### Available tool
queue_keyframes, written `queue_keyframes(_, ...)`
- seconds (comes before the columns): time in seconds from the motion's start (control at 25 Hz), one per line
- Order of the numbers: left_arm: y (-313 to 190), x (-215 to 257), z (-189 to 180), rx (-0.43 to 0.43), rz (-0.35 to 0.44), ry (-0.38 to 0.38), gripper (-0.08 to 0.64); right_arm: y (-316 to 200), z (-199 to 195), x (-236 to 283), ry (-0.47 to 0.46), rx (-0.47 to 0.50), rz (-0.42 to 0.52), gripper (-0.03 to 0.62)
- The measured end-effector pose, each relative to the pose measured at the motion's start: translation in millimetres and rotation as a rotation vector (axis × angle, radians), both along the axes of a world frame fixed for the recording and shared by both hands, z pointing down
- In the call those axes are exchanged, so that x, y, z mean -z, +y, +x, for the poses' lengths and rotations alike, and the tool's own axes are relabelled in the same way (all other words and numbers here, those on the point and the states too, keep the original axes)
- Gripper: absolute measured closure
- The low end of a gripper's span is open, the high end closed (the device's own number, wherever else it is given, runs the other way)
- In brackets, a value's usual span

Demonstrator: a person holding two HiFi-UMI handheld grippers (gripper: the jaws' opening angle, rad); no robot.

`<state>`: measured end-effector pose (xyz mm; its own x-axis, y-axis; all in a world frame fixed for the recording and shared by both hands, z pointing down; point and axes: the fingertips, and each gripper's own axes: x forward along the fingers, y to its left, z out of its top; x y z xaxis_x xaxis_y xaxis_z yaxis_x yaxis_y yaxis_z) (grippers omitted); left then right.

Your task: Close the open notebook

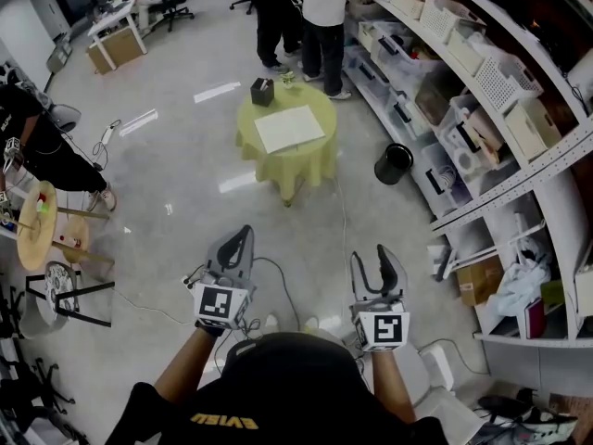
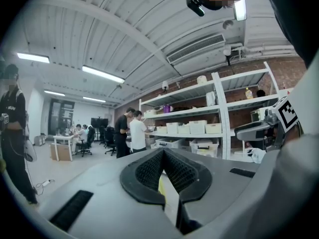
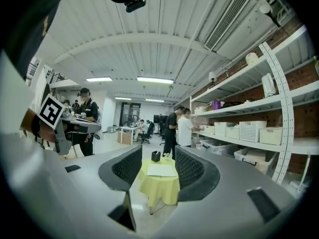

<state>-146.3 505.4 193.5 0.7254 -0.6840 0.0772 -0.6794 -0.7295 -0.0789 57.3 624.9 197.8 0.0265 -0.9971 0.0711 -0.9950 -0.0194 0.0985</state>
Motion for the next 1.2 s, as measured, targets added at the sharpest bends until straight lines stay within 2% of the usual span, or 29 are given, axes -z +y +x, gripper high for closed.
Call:
queue_keyframes(0.28,-1,-5,2,-0.007,-0.001,-0.009,0.554,1,4,4,0.010,-0.032,-0.020,0.311)
queue_keyframes(0.44,1,-6,2,-0.002,0.011,-0.012,0.554,4,8,4,0.001,-0.038,-0.019,0.287)
queue_keyframes(0.64,3,0,5,-0.018,0.018,-0.002,0.554,4,7,4,-0.016,-0.024,0.009,0.231)
queue_keyframes(0.76,6,-2,7,-0.024,0.024,-0.008,0.554,3,7,2,-0.033,-0.014,0.005,0.159)
queue_keyframes(0.88,12,-4,11,-0.048,0.036,0.013,0.554,5,6,4,-0.083,0.022,0.037,0.023)
queue_keyframes(1.2,28,-9,28,-0.037,0.027,0.018,0.554,15,24,-4,-0.089,0.023,0.021,0.022)
